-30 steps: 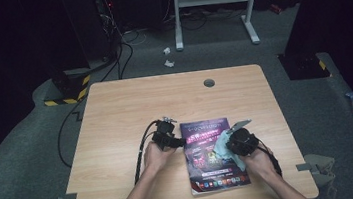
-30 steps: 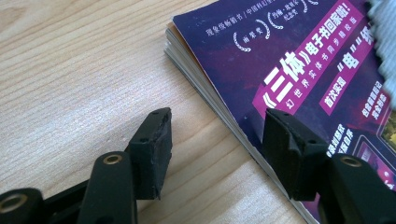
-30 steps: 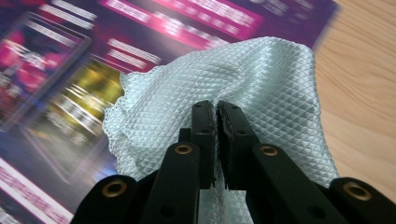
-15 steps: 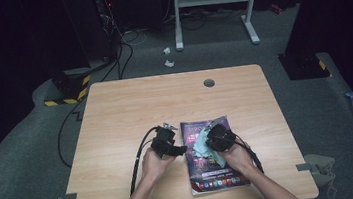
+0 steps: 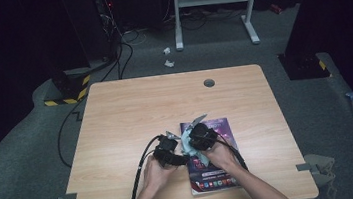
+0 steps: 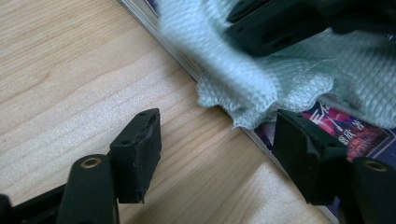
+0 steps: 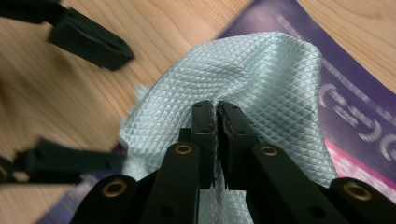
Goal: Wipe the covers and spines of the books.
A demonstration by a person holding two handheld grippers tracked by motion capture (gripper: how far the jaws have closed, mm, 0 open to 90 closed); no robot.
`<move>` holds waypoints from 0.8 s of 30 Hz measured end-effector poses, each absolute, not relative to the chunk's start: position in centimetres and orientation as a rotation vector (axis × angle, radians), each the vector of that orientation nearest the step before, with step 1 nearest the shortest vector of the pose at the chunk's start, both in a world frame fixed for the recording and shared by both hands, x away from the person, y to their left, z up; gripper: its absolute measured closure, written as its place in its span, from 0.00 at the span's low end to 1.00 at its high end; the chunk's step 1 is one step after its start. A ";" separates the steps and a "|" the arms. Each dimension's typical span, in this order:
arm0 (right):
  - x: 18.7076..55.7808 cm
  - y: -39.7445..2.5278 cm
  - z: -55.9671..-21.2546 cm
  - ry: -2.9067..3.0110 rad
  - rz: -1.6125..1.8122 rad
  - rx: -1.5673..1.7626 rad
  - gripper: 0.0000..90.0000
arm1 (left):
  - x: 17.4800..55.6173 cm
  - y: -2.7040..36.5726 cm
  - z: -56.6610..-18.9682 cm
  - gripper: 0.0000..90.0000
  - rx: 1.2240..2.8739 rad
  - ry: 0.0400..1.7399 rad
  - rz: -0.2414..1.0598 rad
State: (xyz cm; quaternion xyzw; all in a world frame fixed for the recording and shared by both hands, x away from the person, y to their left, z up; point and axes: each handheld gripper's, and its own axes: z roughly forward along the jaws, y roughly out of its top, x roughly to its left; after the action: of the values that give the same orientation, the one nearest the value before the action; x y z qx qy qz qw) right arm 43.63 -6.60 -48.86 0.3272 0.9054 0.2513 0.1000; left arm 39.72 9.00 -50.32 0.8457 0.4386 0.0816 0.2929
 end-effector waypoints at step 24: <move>44.0 -6.6 -48.8 2.674 0.729 0.956 0.94 | 40.0 8.6 -50.3 0.34 2.265 1.170 0.231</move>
State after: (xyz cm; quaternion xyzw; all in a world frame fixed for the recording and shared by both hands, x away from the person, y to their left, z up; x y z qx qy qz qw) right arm 43.96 -6.55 -48.83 0.3241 0.9071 0.2473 0.1047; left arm 39.99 8.62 -50.29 0.8477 0.4378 0.0865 0.2868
